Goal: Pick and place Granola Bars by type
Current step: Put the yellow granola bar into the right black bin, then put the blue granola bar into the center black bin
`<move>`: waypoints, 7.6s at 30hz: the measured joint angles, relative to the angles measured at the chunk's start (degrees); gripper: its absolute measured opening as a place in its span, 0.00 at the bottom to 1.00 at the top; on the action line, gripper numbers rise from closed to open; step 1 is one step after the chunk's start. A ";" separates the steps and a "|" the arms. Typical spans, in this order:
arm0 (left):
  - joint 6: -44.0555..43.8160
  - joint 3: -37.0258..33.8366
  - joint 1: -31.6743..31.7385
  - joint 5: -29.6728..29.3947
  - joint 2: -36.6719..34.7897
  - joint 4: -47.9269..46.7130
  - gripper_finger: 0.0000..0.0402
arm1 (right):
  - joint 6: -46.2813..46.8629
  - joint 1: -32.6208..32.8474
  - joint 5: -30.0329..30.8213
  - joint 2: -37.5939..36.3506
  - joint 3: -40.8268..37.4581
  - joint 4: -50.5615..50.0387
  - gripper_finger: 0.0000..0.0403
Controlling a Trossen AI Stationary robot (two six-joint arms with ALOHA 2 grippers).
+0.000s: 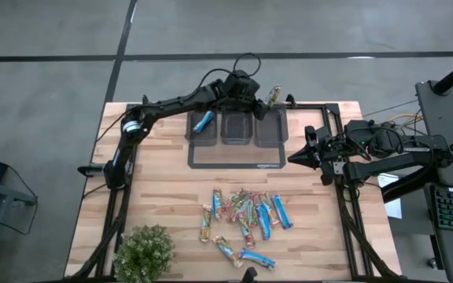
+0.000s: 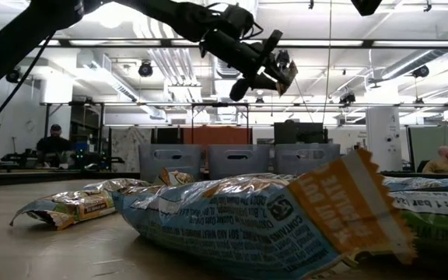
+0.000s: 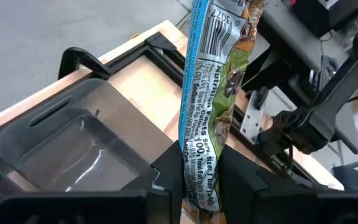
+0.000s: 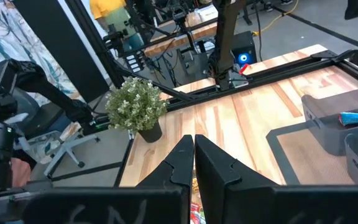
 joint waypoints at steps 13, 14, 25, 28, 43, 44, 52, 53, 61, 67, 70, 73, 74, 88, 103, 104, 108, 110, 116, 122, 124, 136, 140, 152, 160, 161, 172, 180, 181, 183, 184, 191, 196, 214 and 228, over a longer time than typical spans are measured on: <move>-10.47 -7.28 0.37 0.00 0.00 11.76 0.16 | -0.22 0.00 0.00 0.00 0.00 -0.04 0.02; -11.53 -7.82 0.40 0.00 0.00 12.25 0.16 | -0.22 -0.01 0.00 0.00 0.00 -0.04 0.02; -24.85 -11.32 0.68 -0.35 0.00 13.45 0.16 | -0.22 0.00 0.05 0.00 -0.11 -0.10 0.02; -27.64 -11.68 0.74 -0.50 0.00 14.01 0.16 | -0.22 -0.02 0.07 0.00 -0.11 -0.11 0.02; -30.50 -11.63 0.74 -1.15 0.00 16.95 0.16 | -0.46 -0.02 1.46 -0.01 -0.15 -0.50 0.02; -30.51 -11.63 0.74 -1.20 0.00 17.03 0.16 | -0.71 -0.02 1.46 0.00 -0.15 -0.48 0.02; -30.68 -11.63 0.76 -2.07 0.00 16.99 0.16 | -1.29 -0.02 1.46 0.00 -0.15 -0.46 0.02; -30.68 -11.63 0.76 -2.17 0.00 16.98 0.16 | -1.29 -0.02 1.44 -0.02 -0.15 -0.46 0.02; -30.66 -11.63 0.79 -2.64 0.00 17.02 0.16 | -1.30 -0.02 1.44 -0.01 -0.15 -0.44 0.02; -31.19 -11.63 0.79 -2.62 0.00 18.04 0.16 | -1.60 -0.02 1.42 0.00 -0.15 -0.41 0.02; -31.59 -11.63 0.79 -2.62 0.00 19.97 0.16 | -1.74 -0.02 1.42 0.00 -0.15 -0.41 0.02; -32.91 -11.63 0.79 -2.54 0.00 22.81 0.16 | -1.77 -0.02 1.42 0.00 -0.15 -0.41 0.02; -33.24 -11.63 0.79 -2.48 0.00 23.76 0.16 | -1.77 0.00 1.42 0.00 -0.15 -0.41 0.02; -35.30 -9.08 0.50 -2.16 3.48 25.02 0.16 | -1.73 -0.01 1.33 -0.02 -0.17 -0.31 0.02; -36.48 2.73 0.26 1.09 8.41 9.14 0.16 | -1.82 0.00 1.27 -0.02 -0.17 -0.32 0.02; -37.27 2.70 0.26 1.29 8.39 7.80 0.16 | -1.97 -0.01 1.28 -0.02 -0.17 -0.33 0.02; -40.12 2.60 0.35 2.12 8.41 6.05 0.16 | -2.50 0.00 1.29 -0.02 -0.17 -0.33 0.02; -41.69 2.60 0.35 2.33 8.41 6.29 0.16 | -2.56 0.00 1.29 -0.02 -0.17 -0.33 0.02; -46.61 2.57 0.33 2.40 8.46 6.14 0.16 | -2.58 0.00 1.31 -0.02 -0.17 -0.31 0.02; -47.04 2.57 0.35 2.38 8.46 6.08 0.16 | -2.60 -0.02 1.33 -0.02 -0.17 -0.28 0.02; -47.81 2.57 0.35 2.38 8.46 5.58 0.16 | -2.60 0.00 1.33 -0.02 -0.17 -0.28 0.02; -46.97 2.51 0.29 1.28 8.46 0.68 0.16 | -2.60 0.00 1.38 -0.04 -0.15 0.15 0.02; -47.92 1.83 0.24 0.96 8.46 0.25 0.16 | -2.60 0.00 1.37 -0.04 -0.13 0.17 0.02; -49.73 0.52 0.13 1.18 8.48 1.13 0.16 | -2.70 -0.01 1.36 -0.04 -0.09 0.15 0.02; -49.58 0.52 0.13 1.15 8.48 1.25 0.16 | -2.80 0.00 1.36 -0.04 -0.07 0.15 0.02; -49.55 0.52 0.13 1.05 8.48 1.22 0.16 | -2.81 0.00 1.36 -0.04 -0.07 0.15 0.02; -49.48 0.52 0.13 0.98 8.48 2.07 0.17 | -2.75 0.00 1.36 -0.04 -0.07 0.13 0.02; -49.79 0.52 0.13 0.92 8.48 1.96 0.32 | -2.61 0.00 1.35 -0.04 -0.07 0.13 0.02; -49.80 0.52 0.13 0.95 8.48 1.93 0.33 | -2.60 0.00 1.36 -0.04 -0.07 0.13 0.02; -49.70 0.42 0.13 1.04 8.48 1.92 0.35 | -2.62 0.00 1.36 -0.04 -0.07 0.13 0.02; -49.57 0.32 0.13 1.23 8.48 2.00 0.35 | -2.62 0.00 1.36 -0.04 -0.07 0.13 0.02; -49.63 -0.49 0.03 2.12 8.48 1.87 0.35 | -2.65 0.00 1.33 -0.04 -0.07 0.13 0.02; -49.36 -0.51 -0.04 2.61 8.48 1.98 0.35 | -2.78 0.00 1.33 -0.04 -0.07 0.13 0.02; -44.96 -0.51 -0.17 4.44 8.48 1.96 0.24 | -2.60 0.00 1.34 -0.04 -0.07 0.11 0.02; -37.95 -0.64 -0.40 4.42 6.53 1.74 0.01 | -2.67 -0.02 1.35 -0.04 -0.07 0.07 0.02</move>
